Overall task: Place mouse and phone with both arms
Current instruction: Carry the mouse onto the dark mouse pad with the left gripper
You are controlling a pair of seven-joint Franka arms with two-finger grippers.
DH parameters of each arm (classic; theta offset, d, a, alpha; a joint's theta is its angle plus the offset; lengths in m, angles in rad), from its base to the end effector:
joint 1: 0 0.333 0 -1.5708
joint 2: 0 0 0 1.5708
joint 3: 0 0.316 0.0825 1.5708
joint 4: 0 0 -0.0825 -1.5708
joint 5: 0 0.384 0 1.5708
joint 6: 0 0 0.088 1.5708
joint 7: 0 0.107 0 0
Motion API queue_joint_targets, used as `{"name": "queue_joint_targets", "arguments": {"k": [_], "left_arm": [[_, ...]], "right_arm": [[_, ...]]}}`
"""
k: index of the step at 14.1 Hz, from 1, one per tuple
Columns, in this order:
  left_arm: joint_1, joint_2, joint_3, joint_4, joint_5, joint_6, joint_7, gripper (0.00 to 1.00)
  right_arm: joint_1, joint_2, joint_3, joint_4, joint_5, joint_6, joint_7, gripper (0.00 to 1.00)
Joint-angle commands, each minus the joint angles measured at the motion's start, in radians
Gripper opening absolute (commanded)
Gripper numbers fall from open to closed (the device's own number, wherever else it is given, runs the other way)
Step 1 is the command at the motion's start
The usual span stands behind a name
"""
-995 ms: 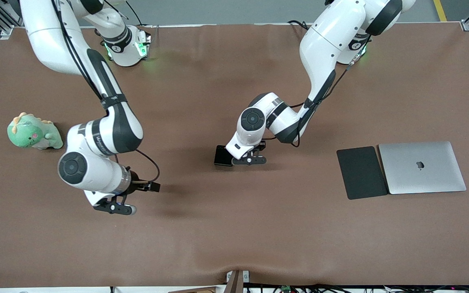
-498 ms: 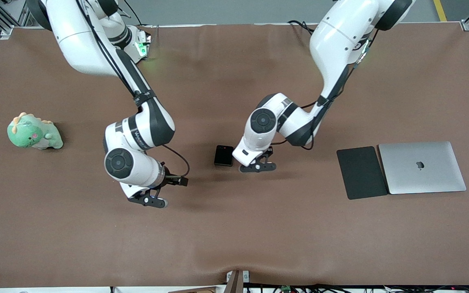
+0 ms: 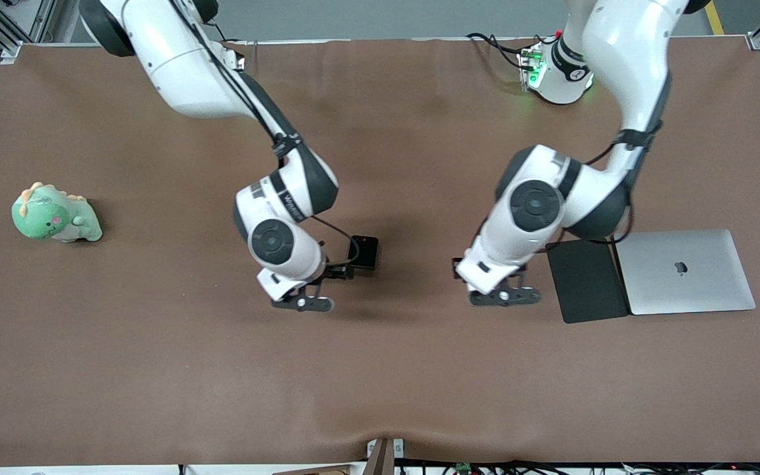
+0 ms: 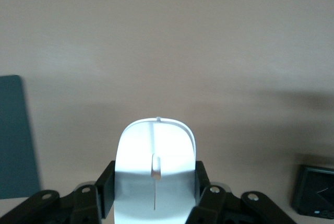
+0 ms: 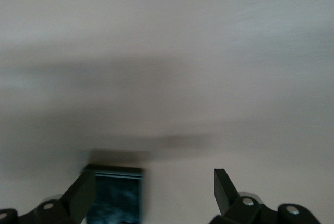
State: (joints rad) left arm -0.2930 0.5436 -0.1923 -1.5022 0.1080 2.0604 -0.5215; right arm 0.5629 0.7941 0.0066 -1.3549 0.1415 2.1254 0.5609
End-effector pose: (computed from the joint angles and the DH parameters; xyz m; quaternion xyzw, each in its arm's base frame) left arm 0.6340 -0.3034 0.3582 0.9999 0.0074 0.0104 0.0073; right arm 0.6167 0.4011 0.2462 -0.9974 0.0346 0.0432 0.0461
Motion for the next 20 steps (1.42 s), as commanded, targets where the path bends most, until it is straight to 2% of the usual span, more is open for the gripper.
{"name": "queue_joint_targets", "arguments": {"k": [1, 5, 8, 13, 17, 20], "left_arm": [[0.081, -0.056, -0.012, -0.061, 0.024, -0.045, 0.07, 0.56], [0.253, -0.034, -0.016, -0.084, 0.021, -0.032, 0.234, 0.55], [0.327, -0.005, -0.016, -0.111, 0.019, -0.01, 0.302, 0.55], [0.394, -0.001, -0.013, -0.266, 0.022, 0.179, 0.305, 0.56], [0.405, 0.006, -0.007, -0.326, 0.022, 0.262, 0.305, 0.55], [0.428, 0.027, -0.007, -0.329, 0.022, 0.284, 0.305, 0.55]], "right_arm": [[0.051, 0.039, -0.01, 0.01, 0.015, 0.057, 0.008, 1.0], [0.064, 0.073, -0.01, 0.01, 0.015, 0.064, 0.008, 1.0], [0.086, 0.086, -0.01, 0.01, 0.02, 0.109, 0.014, 1.0], [0.107, 0.106, -0.011, 0.008, 0.029, 0.149, 0.046, 1.0], [0.109, 0.108, -0.011, -0.01, 0.024, 0.145, 0.045, 1.0], [0.109, 0.1, -0.013, -0.01, 0.021, 0.134, 0.046, 1.0]]}}
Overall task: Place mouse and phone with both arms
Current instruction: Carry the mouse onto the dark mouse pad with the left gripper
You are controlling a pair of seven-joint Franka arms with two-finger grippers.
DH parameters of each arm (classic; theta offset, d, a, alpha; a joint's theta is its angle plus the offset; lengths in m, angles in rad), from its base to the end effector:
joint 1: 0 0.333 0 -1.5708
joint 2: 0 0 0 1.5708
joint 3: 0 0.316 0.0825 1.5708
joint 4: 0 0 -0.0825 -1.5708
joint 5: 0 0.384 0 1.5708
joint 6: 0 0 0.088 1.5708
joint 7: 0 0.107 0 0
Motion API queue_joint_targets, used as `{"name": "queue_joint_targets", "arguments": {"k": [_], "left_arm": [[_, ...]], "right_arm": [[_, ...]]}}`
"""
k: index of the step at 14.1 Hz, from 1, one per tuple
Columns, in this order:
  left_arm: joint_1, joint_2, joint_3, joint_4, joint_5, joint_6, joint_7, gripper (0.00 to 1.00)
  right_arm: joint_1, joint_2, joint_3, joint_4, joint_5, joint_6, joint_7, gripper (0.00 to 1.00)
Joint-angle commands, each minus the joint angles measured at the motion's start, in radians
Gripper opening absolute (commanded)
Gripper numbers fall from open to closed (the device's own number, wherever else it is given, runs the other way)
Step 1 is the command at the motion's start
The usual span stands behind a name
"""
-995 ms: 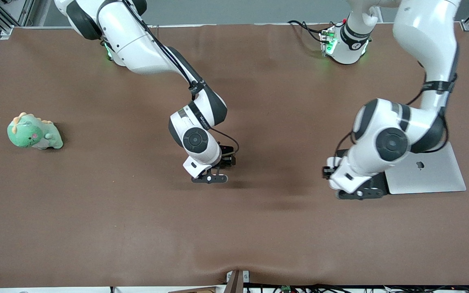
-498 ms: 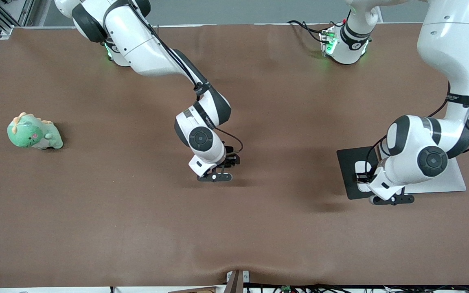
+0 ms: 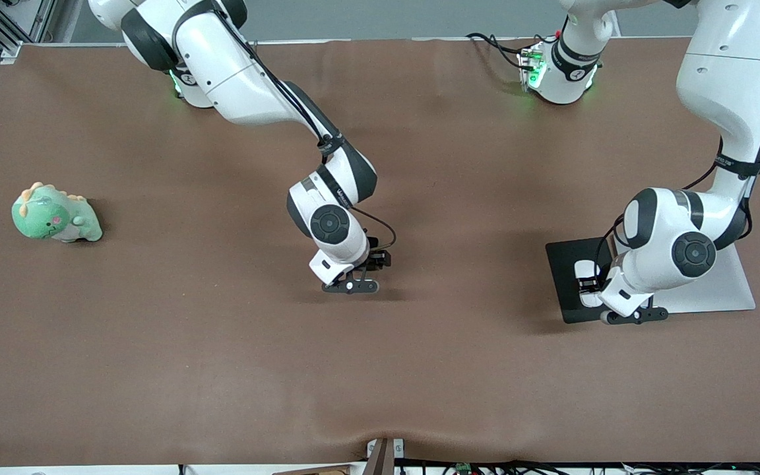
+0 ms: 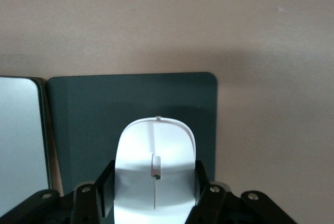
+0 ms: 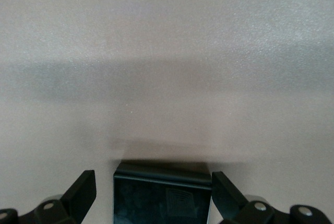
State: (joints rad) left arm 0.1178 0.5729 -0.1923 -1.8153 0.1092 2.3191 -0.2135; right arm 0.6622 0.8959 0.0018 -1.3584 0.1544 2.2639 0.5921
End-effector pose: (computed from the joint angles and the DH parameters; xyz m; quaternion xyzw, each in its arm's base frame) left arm 0.6439 -0.0380 0.2233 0.9985 0.0446 -0.0297 0.0092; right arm 0.5784 0.4573 0.1816 -0.9981 0.0135 0.0315 0.0516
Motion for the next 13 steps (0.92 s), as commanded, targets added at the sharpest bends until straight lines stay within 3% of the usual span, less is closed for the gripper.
{"name": "queue_joint_targets", "arguments": {"k": [1, 13], "left_arm": [[0.019, 0.001, -0.007, -0.016, 0.02, 0.032, -0.006, 0.55], [0.029, 0.045, -0.007, -0.015, 0.02, 0.066, -0.024, 0.59]], "right_arm": [[0.008, -0.003, -0.008, -0.007, 0.008, -0.006, 0.021, 1.0], [0.045, -0.009, -0.009, -0.007, 0.004, -0.06, 0.13, 1.0]]}}
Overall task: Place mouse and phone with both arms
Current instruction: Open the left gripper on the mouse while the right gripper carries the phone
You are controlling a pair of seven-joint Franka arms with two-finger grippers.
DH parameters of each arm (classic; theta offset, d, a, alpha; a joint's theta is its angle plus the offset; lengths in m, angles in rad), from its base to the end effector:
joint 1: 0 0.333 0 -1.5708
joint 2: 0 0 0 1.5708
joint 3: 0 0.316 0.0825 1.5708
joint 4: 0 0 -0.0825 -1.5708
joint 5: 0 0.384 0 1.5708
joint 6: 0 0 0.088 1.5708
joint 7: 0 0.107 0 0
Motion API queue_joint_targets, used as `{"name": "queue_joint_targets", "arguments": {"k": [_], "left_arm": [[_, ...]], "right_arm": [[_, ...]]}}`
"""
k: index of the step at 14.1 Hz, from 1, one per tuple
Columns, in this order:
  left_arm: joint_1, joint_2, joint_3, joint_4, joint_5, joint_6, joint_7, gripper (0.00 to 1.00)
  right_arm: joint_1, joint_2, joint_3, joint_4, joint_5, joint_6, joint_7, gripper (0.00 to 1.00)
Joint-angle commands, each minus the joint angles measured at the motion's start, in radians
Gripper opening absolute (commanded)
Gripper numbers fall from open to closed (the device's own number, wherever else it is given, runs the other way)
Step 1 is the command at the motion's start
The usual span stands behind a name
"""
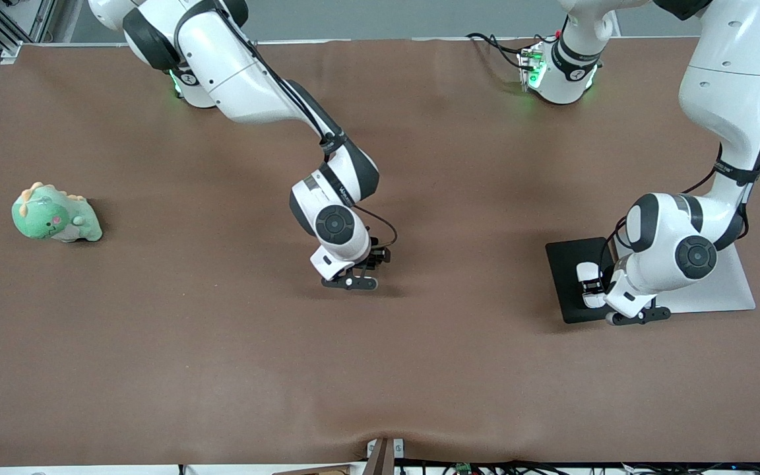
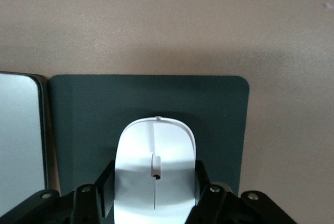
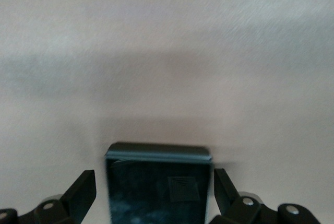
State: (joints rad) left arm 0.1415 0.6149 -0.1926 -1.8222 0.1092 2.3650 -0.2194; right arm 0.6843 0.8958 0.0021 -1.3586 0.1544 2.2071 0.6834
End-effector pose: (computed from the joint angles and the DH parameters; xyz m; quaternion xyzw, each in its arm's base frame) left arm 0.6423 -0.0243 0.1977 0.9976 0.0595 -0.0313 0.0147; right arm 0.5625 0.4672 0.1768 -0.9967 0.0462 0.0573 0.0329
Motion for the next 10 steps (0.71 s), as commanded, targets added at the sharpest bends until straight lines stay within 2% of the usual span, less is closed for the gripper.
{"name": "queue_joint_targets", "arguments": {"k": [1, 4, 5, 7, 9, 10], "left_arm": [[0.007, 0.006, -0.007, -0.008, 0.02, 0.02, -0.018, 0.59], [0.007, 0.011, -0.005, -0.008, 0.021, 0.022, -0.018, 0.59], [0.007, 0.014, -0.005, -0.008, 0.021, 0.022, -0.018, 0.59], [0.007, 0.016, -0.005, -0.008, 0.021, 0.022, -0.017, 0.61], [0.009, 0.016, -0.005, -0.006, 0.021, 0.022, -0.017, 0.64], [0.009, 0.016, -0.005, -0.008, 0.021, 0.022, -0.017, 0.66]], "right_arm": [[0.023, -0.009, -0.01, -0.007, 0.002, -0.003, 0.039, 1.0], [0.02, -0.009, -0.016, -0.008, -0.013, -0.001, 0.038, 1.0], [0.015, -0.009, -0.014, -0.008, -0.03, -0.001, 0.039, 0.89], [0.015, -0.008, -0.014, -0.008, -0.032, 0.003, 0.039, 0.58], [0.012, -0.009, -0.014, -0.008, -0.032, 0.005, 0.041, 0.32], [0.009, -0.011, -0.014, -0.008, -0.032, 0.002, 0.041, 0.23]]}}
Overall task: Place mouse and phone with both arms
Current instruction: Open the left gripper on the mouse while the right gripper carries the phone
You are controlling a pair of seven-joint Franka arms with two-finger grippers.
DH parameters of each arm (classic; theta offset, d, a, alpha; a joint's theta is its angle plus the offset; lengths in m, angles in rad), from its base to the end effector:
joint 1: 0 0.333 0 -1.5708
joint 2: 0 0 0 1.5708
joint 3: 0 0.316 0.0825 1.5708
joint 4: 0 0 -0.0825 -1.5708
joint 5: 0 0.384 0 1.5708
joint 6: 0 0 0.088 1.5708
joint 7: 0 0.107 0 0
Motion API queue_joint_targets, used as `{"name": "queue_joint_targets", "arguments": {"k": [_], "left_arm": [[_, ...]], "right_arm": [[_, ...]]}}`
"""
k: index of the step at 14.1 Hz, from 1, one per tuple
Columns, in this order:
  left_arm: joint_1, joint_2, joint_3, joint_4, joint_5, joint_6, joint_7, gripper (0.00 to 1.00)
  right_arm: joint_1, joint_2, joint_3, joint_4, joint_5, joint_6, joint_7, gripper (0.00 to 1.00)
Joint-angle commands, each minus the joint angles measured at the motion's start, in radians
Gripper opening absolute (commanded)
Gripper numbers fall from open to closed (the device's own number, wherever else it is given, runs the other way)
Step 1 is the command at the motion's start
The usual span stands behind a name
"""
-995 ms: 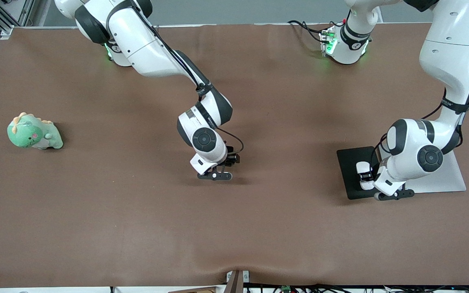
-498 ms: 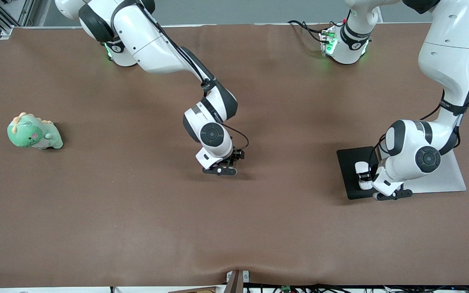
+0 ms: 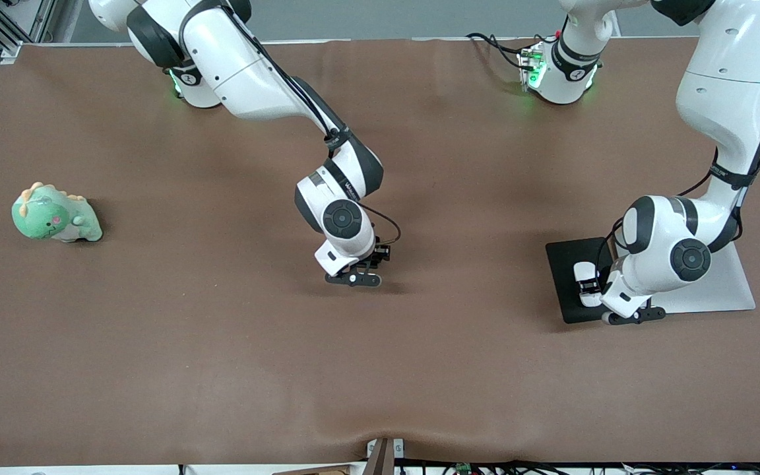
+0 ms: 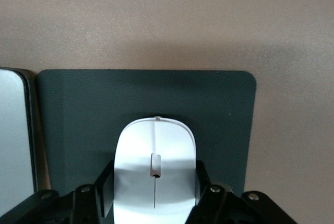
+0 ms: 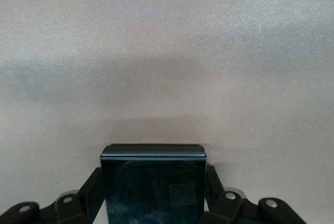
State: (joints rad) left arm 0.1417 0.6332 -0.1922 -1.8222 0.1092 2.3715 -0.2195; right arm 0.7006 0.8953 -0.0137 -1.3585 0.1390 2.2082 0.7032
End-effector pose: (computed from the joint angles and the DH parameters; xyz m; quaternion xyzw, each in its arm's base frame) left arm 0.6404 -0.0243 0.1866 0.9974 0.0600 -0.0372 0.0158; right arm 0.5612 0.4690 0.1772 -0.9974 0.0483 0.0491 0.0235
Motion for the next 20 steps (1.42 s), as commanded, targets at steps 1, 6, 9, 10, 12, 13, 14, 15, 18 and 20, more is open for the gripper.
{"name": "queue_joint_targets", "arguments": {"k": [1, 6, 9, 10, 12, 13, 14, 15, 18, 20], "left_arm": [[0.009, -0.003, -0.006, -0.008, 0.021, 0.015, -0.017, 0.67], [0.009, -0.003, -0.006, -0.008, 0.021, 0.015, 0.002, 0.83], [0.006, -0.013, -0.006, 0.001, 0.021, 0.006, -0.001, 1.0], [0.0, -0.023, -0.006, 0.003, 0.021, 0.003, -0.003, 1.0], [0.007, -0.064, -0.009, 0.001, 0.023, -0.001, 0.014, 1.0], [0.009, -0.084, -0.01, 0.003, 0.021, -0.003, 0.032, 1.0], [0.01, -0.108, -0.009, 0.006, 0.021, -0.008, 0.048, 1.0], [0.012, -0.128, -0.009, 0.017, 0.021, -0.017, 0.051, 1.0], [0.032, -0.174, -0.012, 0.098, 0.021, -0.124, 0.103, 1.0], [0.041, -0.226, -0.012, 0.15, 0.012, -0.216, 0.179, 1.0]], "right_arm": [[-0.01, -0.019, 0.001, -0.008, -0.016, -0.008, 0.024, 0.16], [-0.039, -0.133, -0.081, -0.007, -0.016, -0.125, 0.059, 0.02], [-0.068, -0.182, -0.182, -0.01, -0.016, -0.168, -0.034, 0.0], [-0.11, -0.2, -0.192, -0.022, -0.016, -0.186, -0.098, 0.0], [-0.221, -0.219, -0.192, -0.063, -0.015, -0.182, -0.279, 0.0], [-0.28, -0.232, -0.192, -0.091, -0.009, -0.174, -0.375, 0.0], [-0.344, -0.245, -0.189, -0.112, -0.003, -0.173, -0.464, 0.0], [-0.393, -0.256, -0.189, -0.123, -0.001, -0.174, -0.546, 0.0], [-0.545, -0.265, -0.187, -0.148, -0.001, -0.176, -0.755, 0.0], [-0.631, -0.259, -0.187, -0.149, -0.001, -0.177, -0.861, 0.0]]}}
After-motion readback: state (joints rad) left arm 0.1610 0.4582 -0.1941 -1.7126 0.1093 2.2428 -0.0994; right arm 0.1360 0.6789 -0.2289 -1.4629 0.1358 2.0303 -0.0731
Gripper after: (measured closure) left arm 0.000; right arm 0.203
